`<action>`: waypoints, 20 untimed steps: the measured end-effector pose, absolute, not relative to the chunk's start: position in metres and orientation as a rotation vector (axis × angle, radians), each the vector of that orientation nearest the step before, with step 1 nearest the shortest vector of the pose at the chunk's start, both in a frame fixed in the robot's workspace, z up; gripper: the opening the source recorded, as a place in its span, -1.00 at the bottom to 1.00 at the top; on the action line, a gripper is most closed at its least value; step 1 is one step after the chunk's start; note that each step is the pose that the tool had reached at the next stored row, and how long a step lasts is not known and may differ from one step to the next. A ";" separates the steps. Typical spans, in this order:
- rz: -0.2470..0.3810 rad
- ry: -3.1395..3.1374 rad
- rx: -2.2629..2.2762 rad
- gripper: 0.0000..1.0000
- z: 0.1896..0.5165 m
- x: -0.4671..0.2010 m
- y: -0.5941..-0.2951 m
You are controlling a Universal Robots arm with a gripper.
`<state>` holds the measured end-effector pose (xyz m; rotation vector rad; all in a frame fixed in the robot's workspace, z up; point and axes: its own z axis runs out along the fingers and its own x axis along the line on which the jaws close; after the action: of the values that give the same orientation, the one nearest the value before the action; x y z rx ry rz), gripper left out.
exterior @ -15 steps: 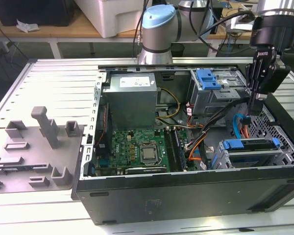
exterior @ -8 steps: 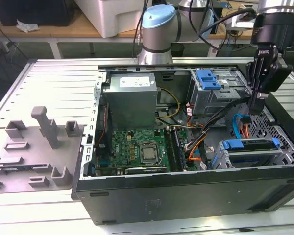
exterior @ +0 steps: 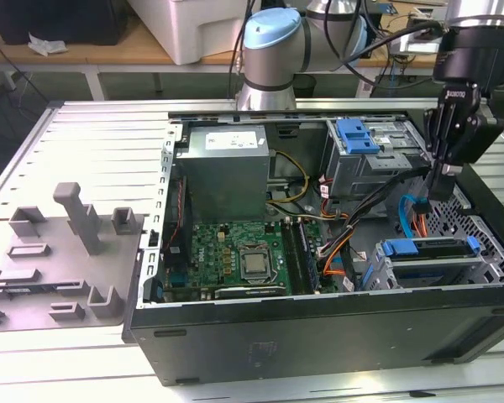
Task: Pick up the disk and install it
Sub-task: 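Insert the first disk wire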
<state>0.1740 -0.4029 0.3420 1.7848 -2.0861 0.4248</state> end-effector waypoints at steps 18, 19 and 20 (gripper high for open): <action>0.355 -2.120 1.864 -0.66 0.342 0.169 -0.434; 0.352 -2.122 1.867 -0.66 0.342 0.168 -0.435; 0.347 -2.124 1.874 -0.66 0.342 0.168 -0.437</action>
<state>0.1675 -0.4370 0.3422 1.8737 -2.1241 0.3471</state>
